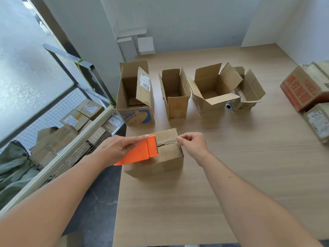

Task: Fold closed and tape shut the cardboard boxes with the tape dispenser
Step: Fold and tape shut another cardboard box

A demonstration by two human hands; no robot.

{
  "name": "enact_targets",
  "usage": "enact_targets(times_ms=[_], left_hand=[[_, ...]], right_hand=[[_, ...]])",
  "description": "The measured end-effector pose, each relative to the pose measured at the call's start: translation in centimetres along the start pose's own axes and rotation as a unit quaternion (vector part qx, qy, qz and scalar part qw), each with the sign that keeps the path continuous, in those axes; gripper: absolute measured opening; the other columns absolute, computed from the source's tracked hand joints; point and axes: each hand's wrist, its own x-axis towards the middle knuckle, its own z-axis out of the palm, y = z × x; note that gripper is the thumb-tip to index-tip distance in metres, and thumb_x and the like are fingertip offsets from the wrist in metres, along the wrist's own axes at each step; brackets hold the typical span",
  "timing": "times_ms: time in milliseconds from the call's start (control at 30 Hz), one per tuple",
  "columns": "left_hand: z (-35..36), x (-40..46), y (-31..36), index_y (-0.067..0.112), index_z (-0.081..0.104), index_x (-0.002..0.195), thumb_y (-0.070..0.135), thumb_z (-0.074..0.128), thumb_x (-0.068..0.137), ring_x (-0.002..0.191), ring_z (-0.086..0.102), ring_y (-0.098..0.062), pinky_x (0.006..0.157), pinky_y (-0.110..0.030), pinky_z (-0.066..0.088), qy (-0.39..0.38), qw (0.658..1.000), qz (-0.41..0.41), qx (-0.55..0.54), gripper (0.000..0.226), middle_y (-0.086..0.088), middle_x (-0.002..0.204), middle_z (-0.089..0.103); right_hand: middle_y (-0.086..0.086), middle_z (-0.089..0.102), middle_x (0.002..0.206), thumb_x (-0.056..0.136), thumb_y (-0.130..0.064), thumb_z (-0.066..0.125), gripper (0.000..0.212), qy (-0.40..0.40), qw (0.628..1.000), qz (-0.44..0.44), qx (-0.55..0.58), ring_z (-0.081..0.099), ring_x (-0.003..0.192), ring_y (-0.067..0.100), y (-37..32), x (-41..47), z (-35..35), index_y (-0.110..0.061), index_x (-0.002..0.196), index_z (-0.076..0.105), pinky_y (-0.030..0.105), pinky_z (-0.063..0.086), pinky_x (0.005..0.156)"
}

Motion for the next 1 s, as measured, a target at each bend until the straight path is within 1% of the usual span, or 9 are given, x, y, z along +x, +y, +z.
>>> enact_targets(times_ms=[200, 333, 500, 667, 767, 833, 900, 933, 1000], left_hand=[[-0.2, 0.0, -1.2, 0.079, 0.029, 0.135, 0.055, 0.034, 0.104, 0.061, 0.054, -0.007, 0.055, -0.021, 0.035, -0.013, 0.999, -0.022, -0.033, 0.040, 0.016, 0.073, 0.057], [0.5, 0.4, 0.0, 0.077, 0.031, 0.137, 0.060, 0.029, 0.100, 0.065, 0.054, 0.005, 0.051, -0.019, 0.031, 0.000, 1.000, -0.006, -0.017, 0.040, 0.046, 0.085, 0.051], [1.2, 0.6, -0.1, 0.076, 0.033, 0.137, 0.058, 0.032, 0.101, 0.057, 0.052, 0.001, 0.051, -0.017, 0.030, 0.029, 0.999, -0.010, -0.012, 0.040, 0.019, 0.062, 0.049], [1.5, 0.6, 0.1, 0.072, 0.036, 0.139, 0.055, 0.034, 0.105, 0.068, 0.055, 0.005, 0.052, -0.019, 0.030, 0.034, 0.999, -0.005, -0.008, 0.038, 0.024, 0.066, 0.052], [1.8, 0.5, 0.3, 0.070, 0.038, 0.140, 0.051, 0.038, 0.105, 0.072, 0.055, 0.005, 0.054, -0.019, 0.030, 0.036, 0.999, -0.004, -0.007, 0.040, 0.027, 0.071, 0.055], [1.9, 0.5, 0.4, 0.067, 0.042, 0.139, 0.044, 0.044, 0.107, 0.072, 0.055, 0.001, 0.054, -0.019, 0.029, 0.035, 0.999, -0.006, -0.012, 0.040, 0.037, 0.083, 0.056], [1.8, 0.4, 0.6, 0.064, 0.045, 0.140, 0.040, 0.046, 0.106, 0.075, 0.056, 0.003, 0.054, -0.018, 0.027, 0.040, 0.999, -0.010, -0.010, 0.041, 0.046, 0.090, 0.053], [1.7, 0.4, 0.7, 0.062, 0.046, 0.141, 0.041, 0.045, 0.106, 0.077, 0.056, 0.005, 0.054, -0.018, 0.027, 0.042, 0.999, -0.009, -0.011, 0.041, 0.049, 0.091, 0.052], [1.8, 0.4, 0.8, 0.060, 0.047, 0.141, 0.043, 0.043, 0.105, 0.076, 0.056, 0.008, 0.056, -0.018, 0.029, 0.041, 0.999, -0.011, -0.017, 0.040, 0.047, 0.084, 0.054]], right_hand=[[-0.010, 0.072, 0.065, 0.086, -0.018, 0.077, 0.018, 0.058, 0.998, 0.032, -0.023, 0.071, 0.079, 0.013, 0.8, 0.8, -1.5, -0.022, 0.069, 0.078, 0.027, 0.053, 0.076], [-0.010, 0.071, 0.064, 0.087, -0.020, 0.076, 0.018, 0.065, 0.996, 0.059, -0.005, 0.062, 0.067, 0.011, 1.4, 1.2, -1.8, -0.021, 0.070, 0.078, 0.029, 0.050, 0.070], [-0.007, 0.074, 0.067, 0.088, -0.023, 0.077, 0.012, 0.068, 0.994, 0.088, 0.019, 0.059, 0.052, 0.000, 2.2, 1.6, -2.0, -0.023, 0.076, 0.079, 0.029, 0.052, 0.068], [-0.007, 0.076, 0.072, 0.088, -0.027, 0.078, 0.010, 0.066, 0.992, 0.107, 0.011, 0.065, 0.066, 0.012, 3.1, 1.9, -0.9, -0.025, 0.079, 0.080, 0.035, 0.057, 0.073], [-0.009, 0.077, 0.076, 0.089, -0.032, 0.079, 0.006, 0.040, 0.991, 0.128, 0.011, 0.064, 0.065, 0.010, 3.8, 1.9, 0.1, -0.027, 0.087, 0.080, 0.022, 0.049, 0.053], [-0.009, 0.077, 0.078, 0.087, -0.035, 0.081, 0.016, 0.038, 0.988, 0.150, 0.030, 0.064, 0.062, 0.010, 3.8, 1.9, 0.8, -0.031, 0.101, 0.074, 0.020, 0.046, 0.048], [-0.007, 0.073, 0.087, 0.084, -0.037, 0.084, 0.051, 0.051, 0.981, 0.180, 0.054, 0.066, 0.070, 0.016, 3.7, 2.1, 1.3, -0.042, 0.126, 0.057, 0.029, 0.055, 0.058], [-0.005, 0.070, 0.096, 0.082, -0.039, 0.085, 0.059, 0.059, 0.979, 0.189, 0.048, 0.066, 0.077, 0.018, 3.7, 2.3, 1.5, -0.039, 0.134, 0.057, 0.034, 0.059, 0.067], [-0.006, 0.061, 0.107, 0.080, -0.042, 0.085, 0.053, 0.070, 0.978, 0.193, 0.033, 0.064, 0.082, 0.014, 3.7, 2.3, 1.7, -0.034, 0.128, 0.065, 0.039, 0.061, 0.077]])
